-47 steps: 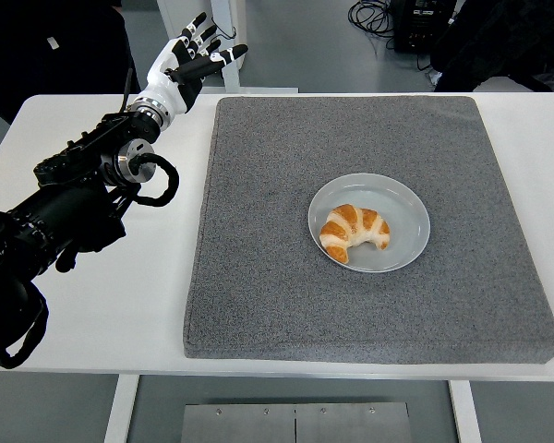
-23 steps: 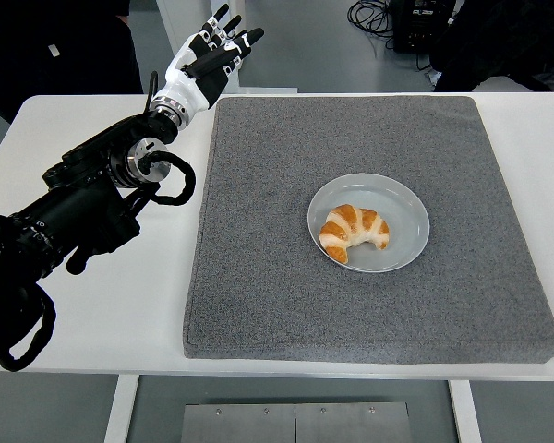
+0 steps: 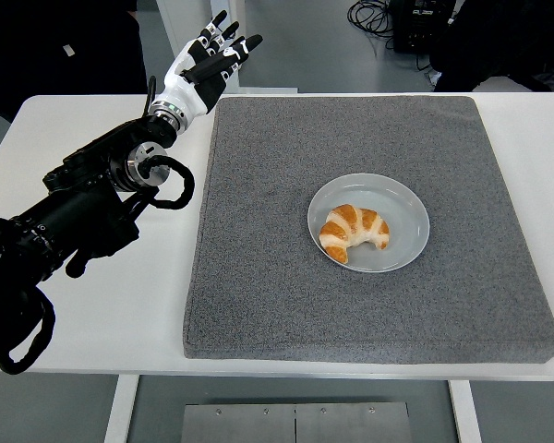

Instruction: Place the bread on the plate

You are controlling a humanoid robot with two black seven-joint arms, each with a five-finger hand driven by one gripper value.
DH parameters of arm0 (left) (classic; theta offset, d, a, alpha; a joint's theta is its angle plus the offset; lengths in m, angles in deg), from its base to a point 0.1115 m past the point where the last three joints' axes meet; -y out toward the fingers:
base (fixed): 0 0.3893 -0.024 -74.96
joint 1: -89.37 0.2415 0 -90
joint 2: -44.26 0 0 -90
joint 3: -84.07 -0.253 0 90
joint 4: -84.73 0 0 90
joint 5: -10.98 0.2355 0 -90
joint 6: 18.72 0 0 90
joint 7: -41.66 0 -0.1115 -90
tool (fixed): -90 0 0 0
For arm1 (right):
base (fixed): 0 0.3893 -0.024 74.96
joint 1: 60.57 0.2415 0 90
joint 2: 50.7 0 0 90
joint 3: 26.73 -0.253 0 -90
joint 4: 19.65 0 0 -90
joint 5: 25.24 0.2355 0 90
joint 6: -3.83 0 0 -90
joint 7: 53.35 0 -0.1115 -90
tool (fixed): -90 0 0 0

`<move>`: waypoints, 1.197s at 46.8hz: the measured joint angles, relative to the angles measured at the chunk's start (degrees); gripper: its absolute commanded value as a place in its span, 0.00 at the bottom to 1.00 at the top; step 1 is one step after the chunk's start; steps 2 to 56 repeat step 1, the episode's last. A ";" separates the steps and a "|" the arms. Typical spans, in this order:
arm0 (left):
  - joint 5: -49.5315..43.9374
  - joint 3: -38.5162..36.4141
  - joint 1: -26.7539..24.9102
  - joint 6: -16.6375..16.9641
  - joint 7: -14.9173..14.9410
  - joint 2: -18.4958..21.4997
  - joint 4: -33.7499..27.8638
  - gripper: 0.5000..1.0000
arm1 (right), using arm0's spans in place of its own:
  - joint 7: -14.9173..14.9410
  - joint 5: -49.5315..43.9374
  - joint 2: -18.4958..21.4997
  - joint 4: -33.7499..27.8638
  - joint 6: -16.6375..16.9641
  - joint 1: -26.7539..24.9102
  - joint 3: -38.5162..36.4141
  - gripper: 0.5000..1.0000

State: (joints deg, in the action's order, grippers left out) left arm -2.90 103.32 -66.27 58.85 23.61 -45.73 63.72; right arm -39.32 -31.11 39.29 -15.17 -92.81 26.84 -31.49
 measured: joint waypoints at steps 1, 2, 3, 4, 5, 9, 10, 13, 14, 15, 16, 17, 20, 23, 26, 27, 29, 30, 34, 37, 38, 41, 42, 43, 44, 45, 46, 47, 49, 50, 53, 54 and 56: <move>0.00 0.00 0.04 0.07 0.05 0.00 0.04 0.99 | -0.01 0.03 0.00 -0.04 -0.07 -0.17 0.00 1.00; 0.00 0.00 0.04 0.07 0.05 0.00 0.04 0.99 | -0.01 0.03 0.00 -0.04 -0.07 -0.17 0.00 1.00; 0.00 0.00 0.04 0.07 0.05 0.00 0.04 0.99 | -0.01 0.03 0.00 -0.04 -0.07 -0.17 0.00 1.00; 0.00 0.00 0.04 0.07 0.05 0.00 0.04 0.99 | -0.01 0.03 0.00 -0.04 -0.07 -0.17 0.00 1.00; 0.00 0.00 0.04 0.07 0.05 0.00 0.04 0.99 | -0.01 0.03 0.00 -0.04 -0.07 -0.17 0.00 1.00; 0.00 0.00 0.04 0.07 0.05 0.00 0.04 0.99 | -0.01 0.03 0.00 -0.04 -0.07 -0.17 0.00 1.00; 0.00 0.00 0.04 0.07 0.05 0.00 0.04 0.99 | -0.01 0.03 0.00 -0.04 -0.07 -0.17 0.00 1.00; 0.00 0.00 0.04 0.07 0.05 0.00 0.04 0.99 | -0.01 0.03 0.00 -0.04 -0.07 -0.17 0.00 1.00; 0.00 0.00 0.04 0.07 0.05 0.00 0.04 0.99 | -0.01 0.03 0.00 -0.04 -0.07 -0.17 0.00 1.00; 0.00 0.00 0.04 0.07 0.05 0.00 0.04 0.99 | -0.01 0.03 0.00 -0.04 -0.07 -0.17 0.00 1.00; 0.00 0.00 0.04 0.07 0.05 0.00 0.04 0.99 | -0.01 0.03 0.00 -0.04 -0.07 -0.17 0.00 1.00; 0.00 0.00 0.04 0.07 0.05 0.00 0.04 0.99 | -0.01 0.03 0.00 -0.04 -0.07 -0.17 0.00 1.00; 0.00 0.00 0.04 0.07 0.05 0.00 0.04 0.99 | -0.01 0.03 0.00 -0.04 -0.07 -0.17 0.00 1.00; 0.00 0.00 0.04 0.07 0.05 0.00 0.04 0.99 | -0.01 0.03 0.00 -0.04 -0.07 -0.17 0.00 1.00; 0.00 0.00 0.04 0.07 0.05 0.00 0.04 0.99 | -0.01 0.03 0.00 -0.04 -0.07 -0.17 0.00 1.00; 0.00 0.00 0.04 0.07 0.05 0.00 0.04 0.99 | -0.01 0.03 0.00 -0.04 -0.07 -0.17 0.00 1.00; 0.00 0.00 0.04 0.07 0.05 0.00 0.04 0.99 | -0.01 0.03 0.00 -0.04 -0.07 -0.17 0.00 1.00; 0.00 0.00 0.04 0.07 0.05 0.00 0.04 0.99 | -0.01 0.03 0.00 -0.04 -0.07 -0.17 0.00 1.00; 0.00 0.00 0.04 0.07 0.05 0.00 0.04 0.99 | -0.01 0.03 0.00 -0.04 -0.07 -0.17 0.00 1.00; 0.00 0.00 0.04 0.07 0.05 0.00 0.04 0.99 | -0.01 0.03 0.00 -0.04 -0.07 -0.17 0.00 1.00; 0.00 0.00 0.04 0.07 0.05 0.00 0.04 0.99 | -0.01 0.03 0.00 -0.04 -0.07 -0.17 0.00 1.00; 0.00 0.00 0.04 0.07 0.05 0.00 0.04 0.99 | -0.01 0.03 0.00 -0.04 -0.07 -0.17 0.00 1.00; 0.00 0.00 0.04 0.07 0.05 0.00 0.04 0.99 | -0.01 0.03 0.00 -0.04 -0.07 -0.17 0.00 1.00; 0.00 0.00 0.04 0.07 0.05 0.00 0.04 0.99 | -0.01 0.03 0.00 -0.04 -0.07 -0.17 0.00 1.00; 0.00 0.00 0.04 0.07 0.05 0.00 0.04 0.99 | -0.01 0.03 0.00 -0.04 -0.07 -0.17 0.00 1.00; 0.00 0.00 0.04 0.07 0.05 0.00 0.04 0.99 | -0.01 0.03 0.00 -0.04 -0.07 -0.17 0.00 1.00; 0.00 0.00 0.04 0.07 0.05 0.00 0.04 0.99 | -0.01 0.03 0.00 -0.04 -0.07 -0.17 0.00 1.00; 0.00 0.00 0.04 0.07 0.05 0.00 0.04 0.99 | -0.01 0.03 0.00 -0.04 -0.07 -0.17 0.00 1.00; 0.00 0.00 0.04 0.07 0.05 0.00 0.04 0.99 | -0.01 0.03 0.00 -0.04 -0.07 -0.17 0.00 1.00; 0.00 0.00 0.04 0.07 0.05 0.00 0.04 0.99 | -0.01 0.03 0.00 -0.04 -0.07 -0.17 0.00 1.00; 0.00 0.00 0.04 0.07 0.05 0.00 0.04 0.99 | -0.01 0.03 0.00 -0.04 -0.07 -0.17 0.00 1.00; 0.00 0.00 0.04 0.07 0.05 0.00 0.04 0.99 | -0.01 0.03 0.00 -0.04 -0.07 -0.17 0.00 1.00; 0.00 0.00 0.04 0.07 0.05 0.00 0.04 0.99 | -0.01 0.03 0.00 -0.04 -0.07 -0.17 0.00 1.00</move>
